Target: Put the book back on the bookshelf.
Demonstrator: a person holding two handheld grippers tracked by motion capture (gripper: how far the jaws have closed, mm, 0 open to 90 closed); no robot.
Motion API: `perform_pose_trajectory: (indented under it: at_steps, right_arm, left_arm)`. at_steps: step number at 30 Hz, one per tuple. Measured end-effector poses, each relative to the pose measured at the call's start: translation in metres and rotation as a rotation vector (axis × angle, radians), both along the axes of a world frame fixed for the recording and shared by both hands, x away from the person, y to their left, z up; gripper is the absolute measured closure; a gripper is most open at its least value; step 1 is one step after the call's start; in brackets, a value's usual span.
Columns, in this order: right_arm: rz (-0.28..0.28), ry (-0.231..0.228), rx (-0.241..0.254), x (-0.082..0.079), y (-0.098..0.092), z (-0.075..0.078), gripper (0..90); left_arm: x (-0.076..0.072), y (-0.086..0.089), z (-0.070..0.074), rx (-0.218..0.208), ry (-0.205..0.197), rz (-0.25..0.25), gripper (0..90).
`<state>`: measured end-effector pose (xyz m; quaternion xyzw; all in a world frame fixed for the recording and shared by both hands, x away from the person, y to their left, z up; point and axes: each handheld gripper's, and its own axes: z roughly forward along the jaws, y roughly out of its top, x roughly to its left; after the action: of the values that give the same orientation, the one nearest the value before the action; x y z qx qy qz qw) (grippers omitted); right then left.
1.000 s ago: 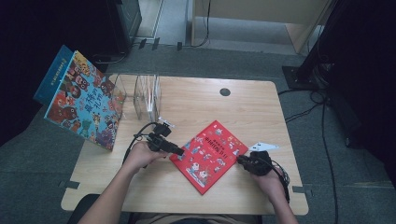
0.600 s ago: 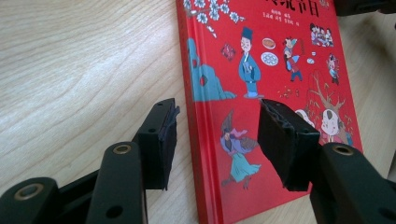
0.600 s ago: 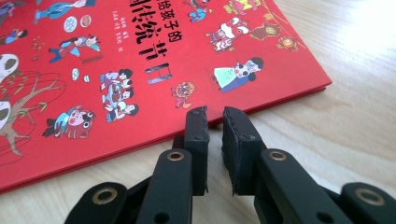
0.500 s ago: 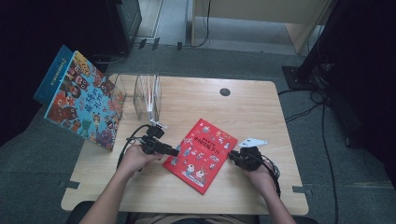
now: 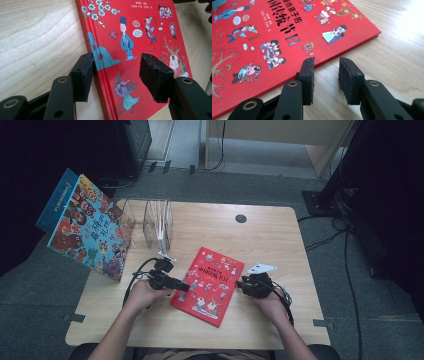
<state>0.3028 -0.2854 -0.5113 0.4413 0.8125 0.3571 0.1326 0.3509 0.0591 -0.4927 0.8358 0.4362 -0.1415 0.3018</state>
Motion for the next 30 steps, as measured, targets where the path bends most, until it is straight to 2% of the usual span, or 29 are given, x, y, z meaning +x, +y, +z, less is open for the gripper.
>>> perform_pose_trajectory:
  at_steps: [5,10,12,19,20,23,26,30]
  right_arm:
    - [-0.011,-0.005,0.004,0.008,0.004,-0.001,64.8]
    - [-0.020,-0.013,0.006,0.014,0.009,-0.001,66.1]
    - [-0.026,-0.011,0.009,0.015,0.011,-0.001,66.7]
    - [-0.034,-0.012,-0.002,0.020,0.013,-0.001,64.6]
    - [-0.030,-0.011,-0.005,0.020,0.013,-0.001,63.1]
    - [-0.016,-0.007,-0.017,0.021,0.011,0.000,58.0]
    - [-0.021,-0.018,-0.004,0.021,0.010,0.004,56.8]
    - [-0.009,-0.032,0.026,0.018,0.011,0.010,54.1]
  left_arm:
    - [-0.004,0.002,0.000,-0.002,0.018,0.023,44.0]
    - [-0.009,0.002,0.001,0.018,-0.004,0.024,45.0]
    - [-0.011,0.002,0.001,0.022,0.001,0.032,45.1]
    - [-0.016,0.002,0.001,0.011,0.021,0.017,43.2]
    - [-0.015,0.003,0.001,0.010,0.017,0.014,43.4]
    - [-0.013,0.004,0.002,0.020,-0.012,0.050,43.1]
    - [-0.011,0.008,0.002,0.015,-0.025,0.076,42.2]
    - [-0.010,0.012,0.001,0.033,-0.049,0.095,41.3]
